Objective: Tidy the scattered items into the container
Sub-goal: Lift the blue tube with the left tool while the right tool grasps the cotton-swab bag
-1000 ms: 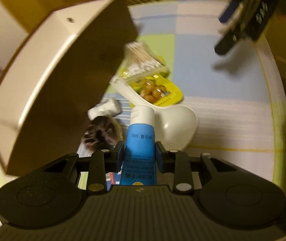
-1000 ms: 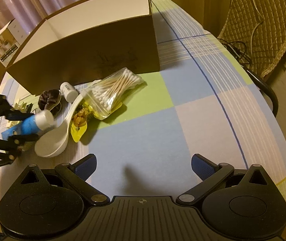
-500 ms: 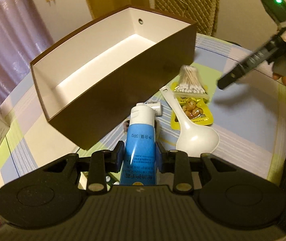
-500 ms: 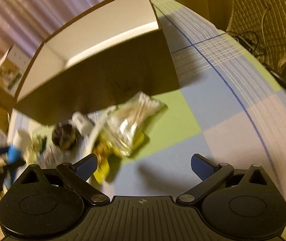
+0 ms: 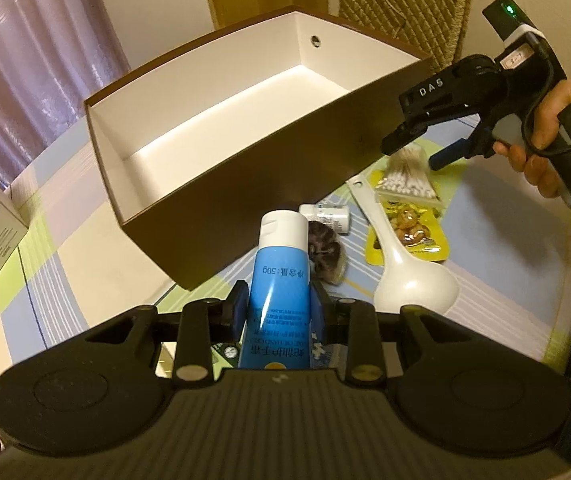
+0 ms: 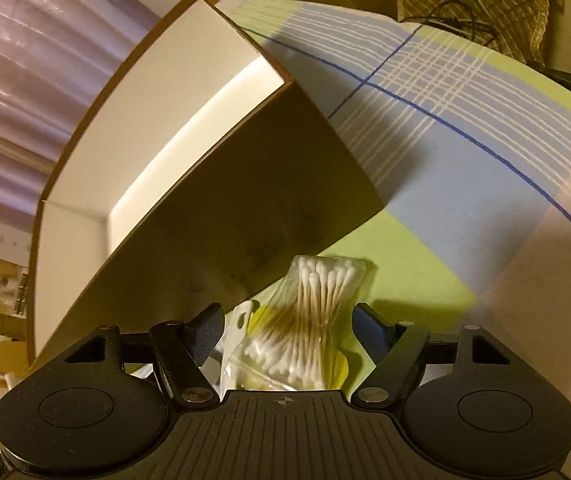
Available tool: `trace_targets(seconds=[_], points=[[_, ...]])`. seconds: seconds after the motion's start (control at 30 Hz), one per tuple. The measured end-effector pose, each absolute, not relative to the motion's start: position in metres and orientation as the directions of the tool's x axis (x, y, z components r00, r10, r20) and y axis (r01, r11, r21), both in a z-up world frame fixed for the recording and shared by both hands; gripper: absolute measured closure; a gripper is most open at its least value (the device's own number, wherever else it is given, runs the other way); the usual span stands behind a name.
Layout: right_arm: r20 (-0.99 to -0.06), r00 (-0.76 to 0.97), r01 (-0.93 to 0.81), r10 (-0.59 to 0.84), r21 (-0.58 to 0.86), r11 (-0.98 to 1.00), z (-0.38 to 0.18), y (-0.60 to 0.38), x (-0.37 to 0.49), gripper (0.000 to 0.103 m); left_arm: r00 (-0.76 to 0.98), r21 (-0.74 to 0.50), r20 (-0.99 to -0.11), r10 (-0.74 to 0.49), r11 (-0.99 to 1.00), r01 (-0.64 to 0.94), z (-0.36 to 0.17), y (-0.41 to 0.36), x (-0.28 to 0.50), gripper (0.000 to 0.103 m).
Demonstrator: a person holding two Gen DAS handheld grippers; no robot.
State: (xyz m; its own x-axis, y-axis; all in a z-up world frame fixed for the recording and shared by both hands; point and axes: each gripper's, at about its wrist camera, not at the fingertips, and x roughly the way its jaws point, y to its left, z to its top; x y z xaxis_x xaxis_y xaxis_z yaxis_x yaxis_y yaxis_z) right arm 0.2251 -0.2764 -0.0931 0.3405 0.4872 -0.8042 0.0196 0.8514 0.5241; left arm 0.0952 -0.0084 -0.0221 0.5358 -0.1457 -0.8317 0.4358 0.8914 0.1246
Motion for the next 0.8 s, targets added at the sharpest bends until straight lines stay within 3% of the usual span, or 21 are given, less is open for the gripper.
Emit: trace_targets(seconds=[0.03,0.1,0.13,0.2,0.3,0.8], points=[[-0.81,0.34,0.014,0.478,0.512,0.859,-0.094,-0.274,0.226,0.027,0.537,0.126,-0.831,-0.143,0.893,0.433,-0.022,-0.007,0.096,0.075],[-0.82,0.332,-0.007,0.465,0.491,0.871,-0.097,-0.27,0.227,0.051,0.538,0.123,-0.83,-0.144,0.895,0.43,-0.021,-0.005,0.099,0.075],[-0.821,0.337,-0.019,0.461,0.484,0.875,-0.097,-0.269,0.226,0.051,0.539,0.122,-0.83,-0.145,0.895,0.429,-0.021,-0.005,0.1,0.075],[-0.82,0.343,-0.056,0.459,0.469,0.881,-0.097,-0.268,0.225,0.065,0.539,0.121,-0.83,-0.144,0.897,0.426,-0.021,-0.004,0.101,0.075],[-0.801,0.333,-0.085,0.498,0.5,0.862,-0.097,-0.276,0.222,0.076,0.539,0.119,-0.83,-0.142,0.899,0.421,-0.021,-0.004,0.102,0.075],[-0.736,0.339,-0.332,0.586,0.489,0.807,-0.051,-0.294,0.174,0.078,0.578,0.095,-0.802,-0.152,0.922,0.374,0.0,-0.004,0.097,0.075]])
